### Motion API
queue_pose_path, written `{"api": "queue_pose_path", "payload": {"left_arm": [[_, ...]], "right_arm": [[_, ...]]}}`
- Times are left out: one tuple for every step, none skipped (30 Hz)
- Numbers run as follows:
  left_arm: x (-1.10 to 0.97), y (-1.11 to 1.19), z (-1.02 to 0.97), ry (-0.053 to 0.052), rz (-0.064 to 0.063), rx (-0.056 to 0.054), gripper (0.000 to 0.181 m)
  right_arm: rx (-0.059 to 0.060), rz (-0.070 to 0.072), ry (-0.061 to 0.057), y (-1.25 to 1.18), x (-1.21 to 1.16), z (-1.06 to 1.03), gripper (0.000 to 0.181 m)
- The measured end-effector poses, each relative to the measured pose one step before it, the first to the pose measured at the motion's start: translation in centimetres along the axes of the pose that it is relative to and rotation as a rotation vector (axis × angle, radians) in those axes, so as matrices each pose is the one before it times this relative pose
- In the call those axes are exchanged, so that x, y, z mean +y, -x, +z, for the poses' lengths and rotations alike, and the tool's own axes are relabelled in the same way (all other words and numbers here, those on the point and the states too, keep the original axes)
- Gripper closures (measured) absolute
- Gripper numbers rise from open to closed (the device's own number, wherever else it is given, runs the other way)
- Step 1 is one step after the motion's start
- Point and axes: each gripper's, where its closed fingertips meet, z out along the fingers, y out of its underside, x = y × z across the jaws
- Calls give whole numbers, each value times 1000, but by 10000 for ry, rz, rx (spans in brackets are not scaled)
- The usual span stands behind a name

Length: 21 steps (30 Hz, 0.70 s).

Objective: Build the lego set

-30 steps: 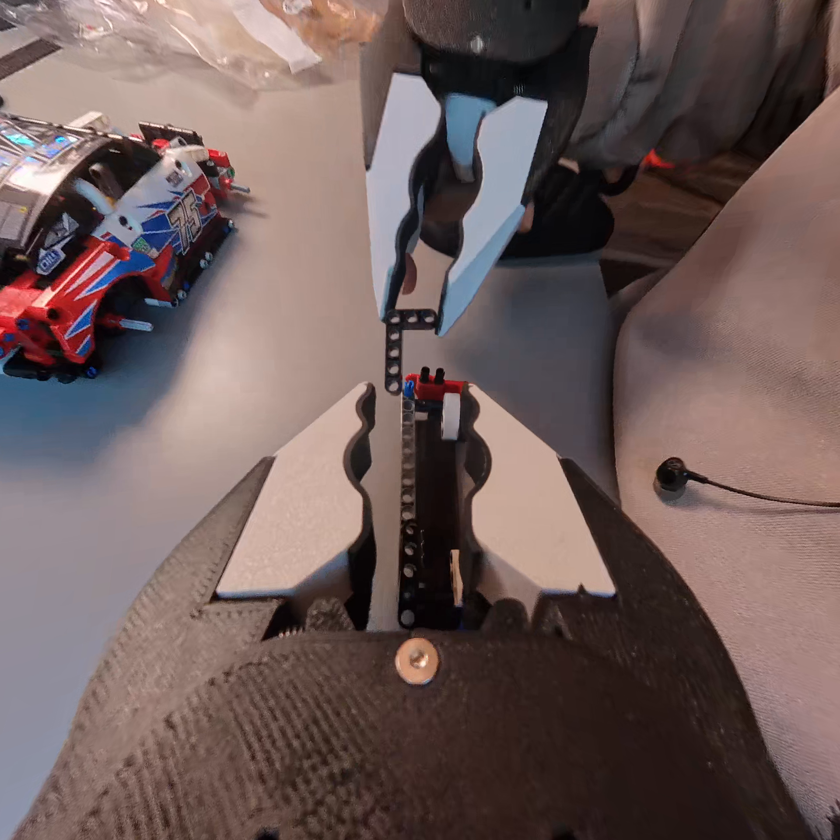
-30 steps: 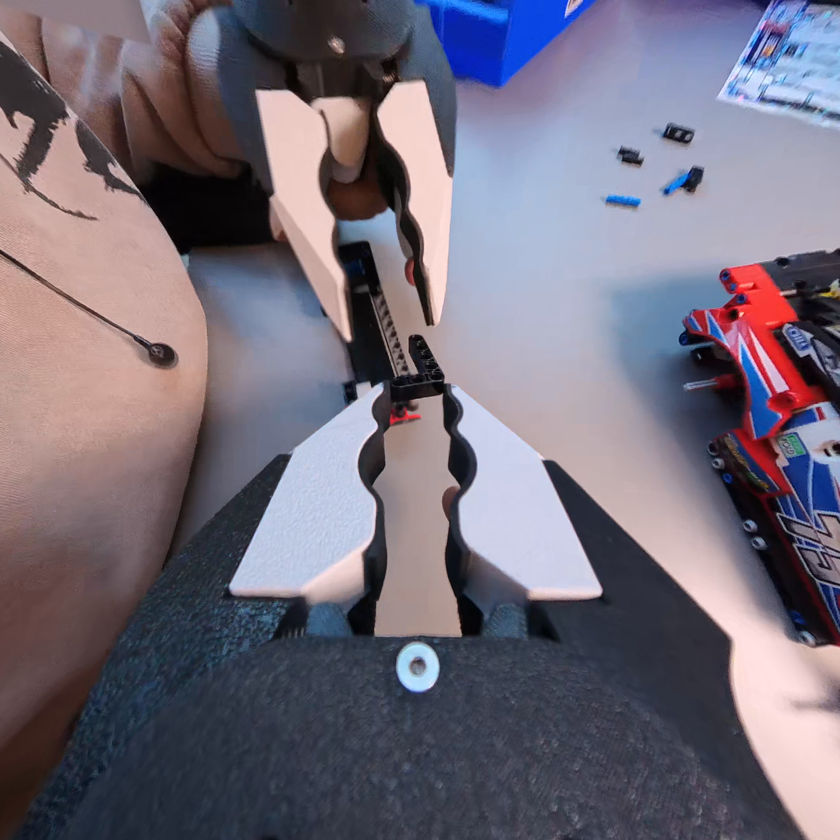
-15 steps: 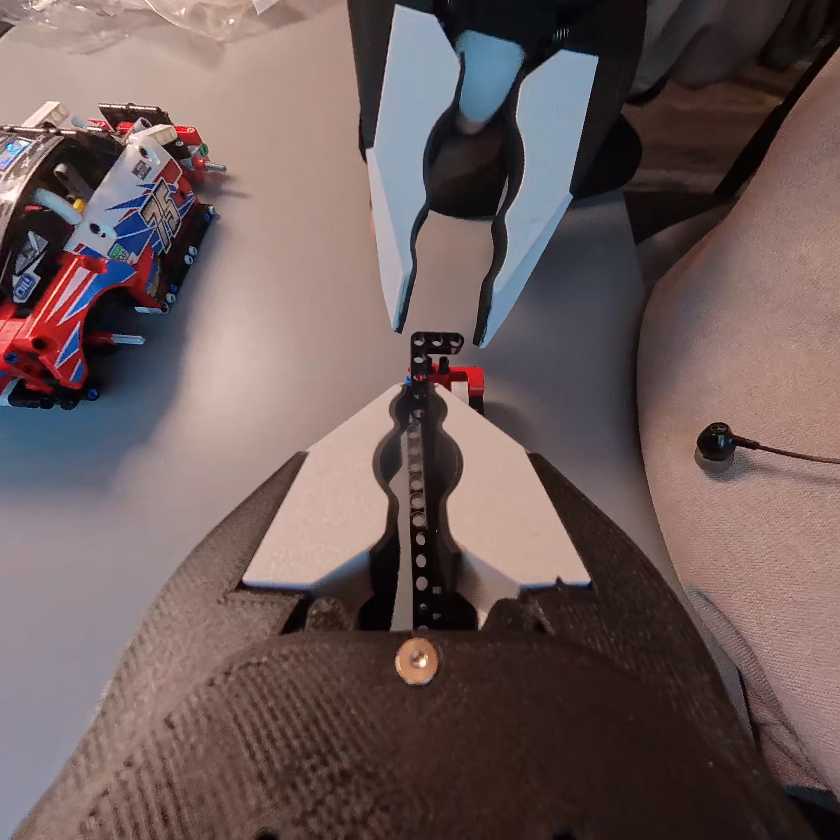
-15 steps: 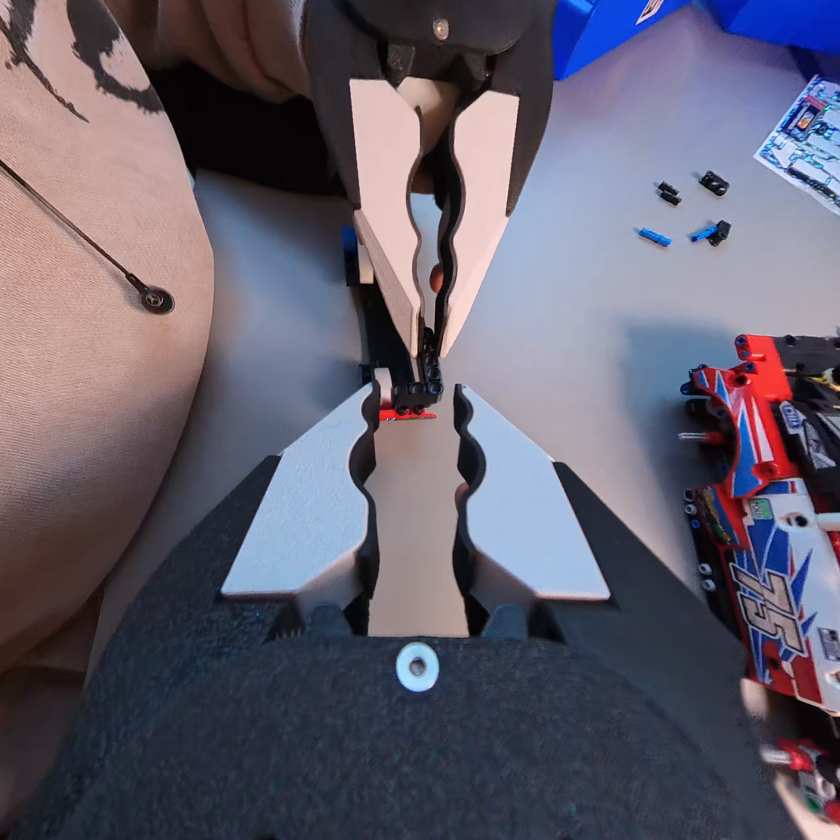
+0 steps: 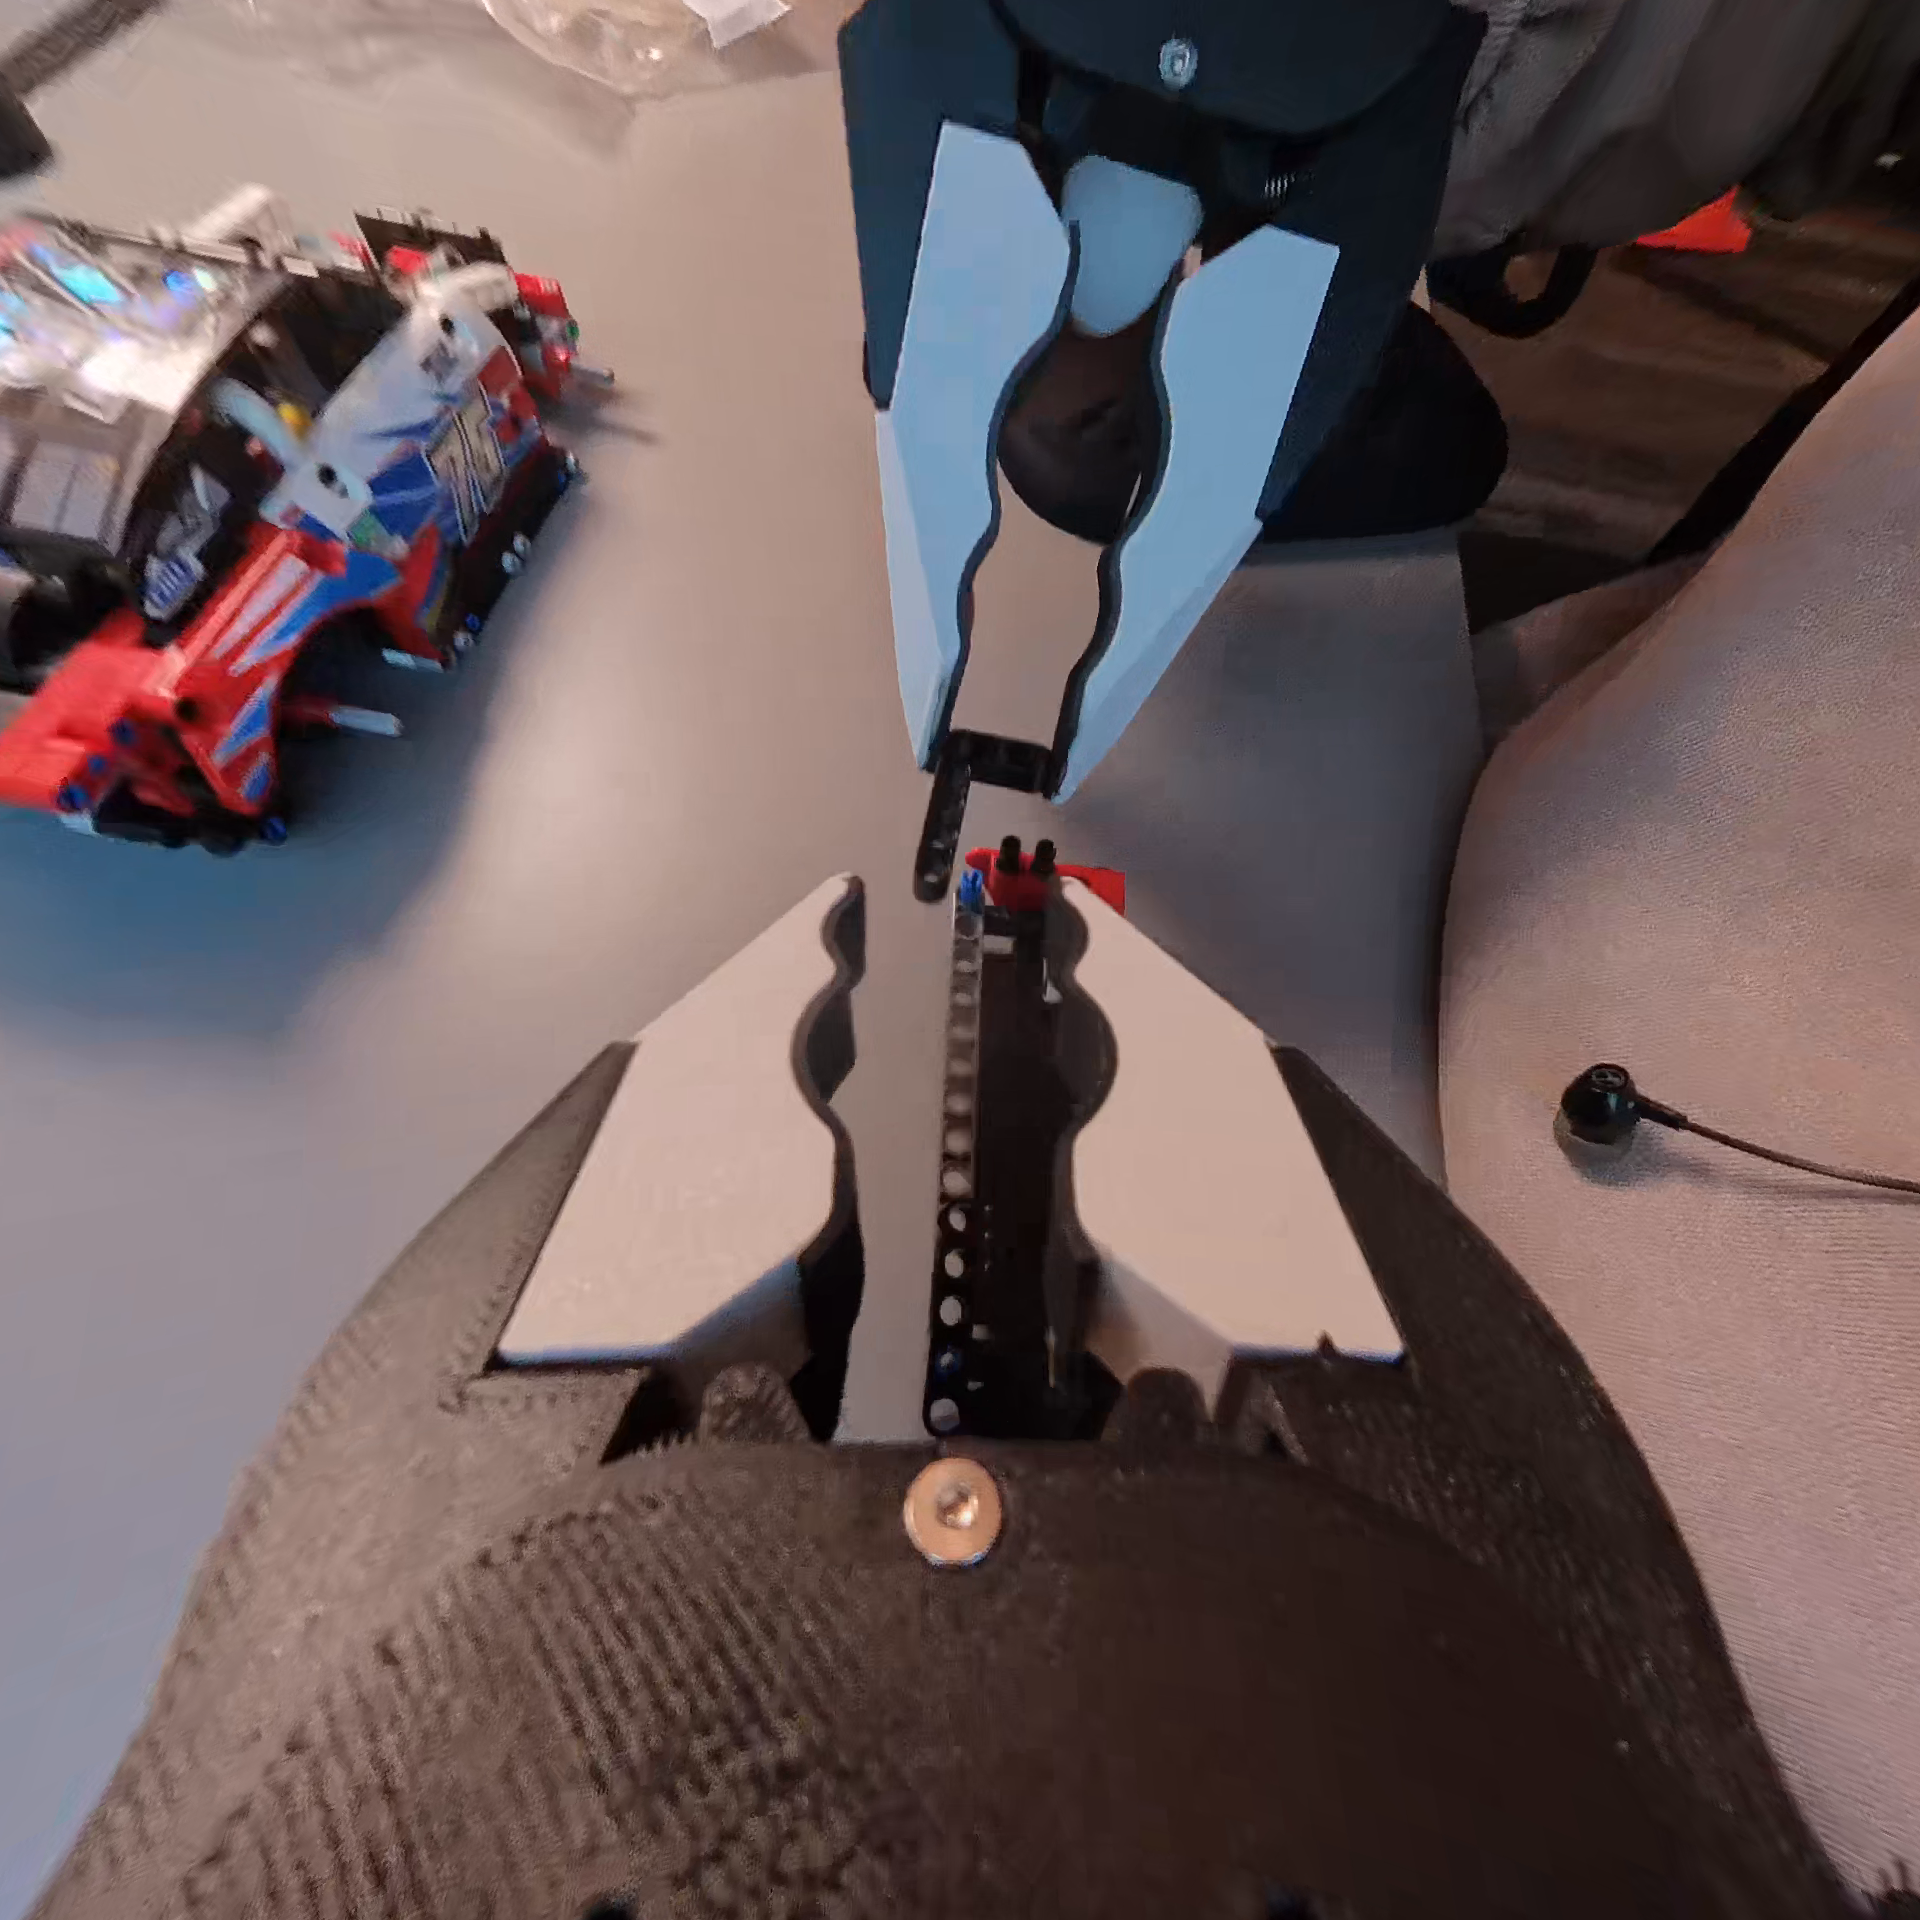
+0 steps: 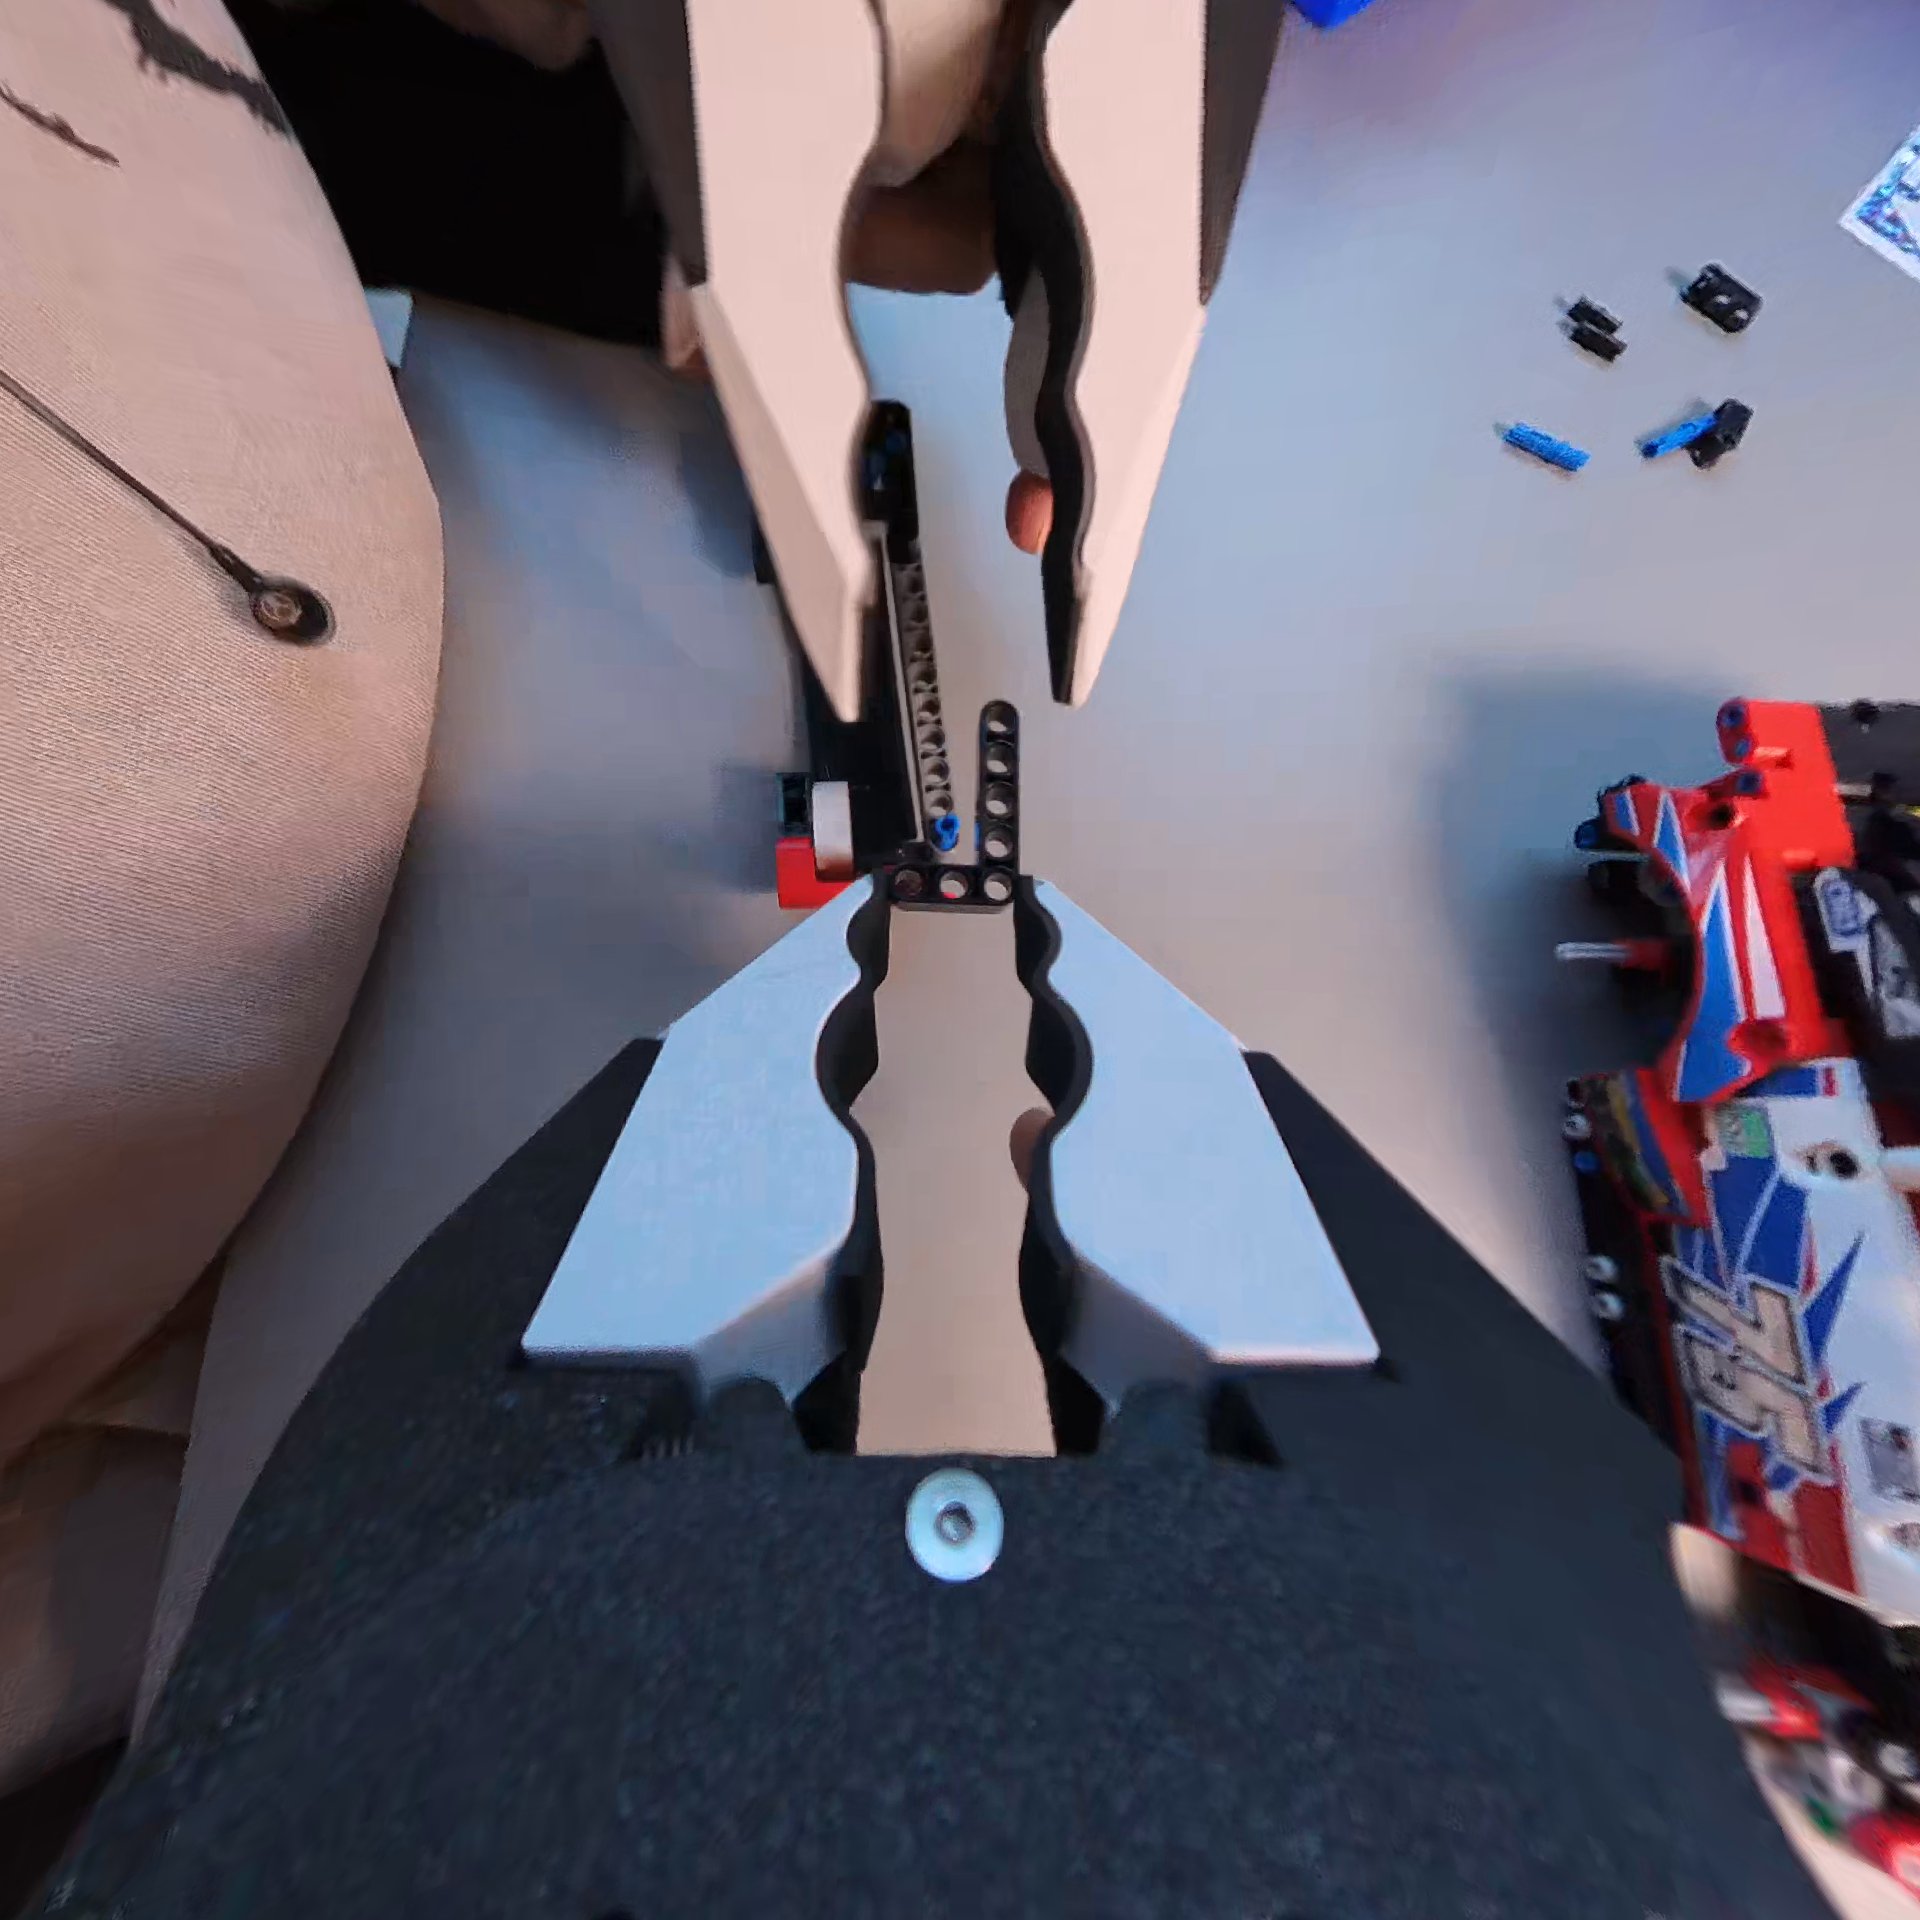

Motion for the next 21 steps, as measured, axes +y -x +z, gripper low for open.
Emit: {"api": "queue_pose_path", "payload": {"left_arm": [[678,-331,239,406,-355,140,136],[579,-472,330,357,-218,101,128],[458,-371,349,299,-28,-50,125],[430,-129,303,308,98,-213,124],[414,53,271,301,122,-260,123],[376,61,237,233,63,-180,121],[294,-61,219,129,-12,-24,120],[264,-79,243,52,-99,58,120],[242,15,252,25,-154,6,120],[78,39,206,-54,-91,-49,121],[-113,-4,106,-117,-12,-81,121],[-14,39,79,5,2,-116,122],[20,107,61,37,2,-145,120],[-42,99,38,-28,-44,-101,120],[-103,52,28,-79,-95,-51,119],[-52,155,6,-54,-79,-106,119],[55,286,-18,28,-38,-177,117],[-6,163,-21,-3,-75,-84,117],[-19,116,-9,-10,-67,-72,116],[-23,68,0,-16,2,-63,116],[-19,39,-18,-20,33,-52,116]], "right_arm": [[-133,453,-372,102,69,-184,160],[-126,383,-228,162,155,-125,160],[12,146,-30,74,321,-26,160],[114,-117,230,17,568,113,160],[103,-230,278,78,508,209,160],[-4,-149,134,209,215,256,160],[-27,-14,46,129,21,284,160],[-52,7,-36,92,-117,269,160],[-19,-61,-21,27,-113,247,160],[9,-115,-40,-26,-134,223,160],[-31,-72,2,24,-69,206,160],[25,-37,99,-88,102,191,160],[80,-56,73,-159,148,177,160],[6,-13,-53,5,-8,125,160],[-123,53,-191,238,-264,79,160],[-117,42,-55,299,-156,68,160],[133,-92,31,-62,-28,39,160],[176,-69,15,-147,-21,2,160],[134,59,23,-126,-21,-6,160],[61,88,15,-23,21,-11,160],[53,103,8,-20,41,-21,160]]}}
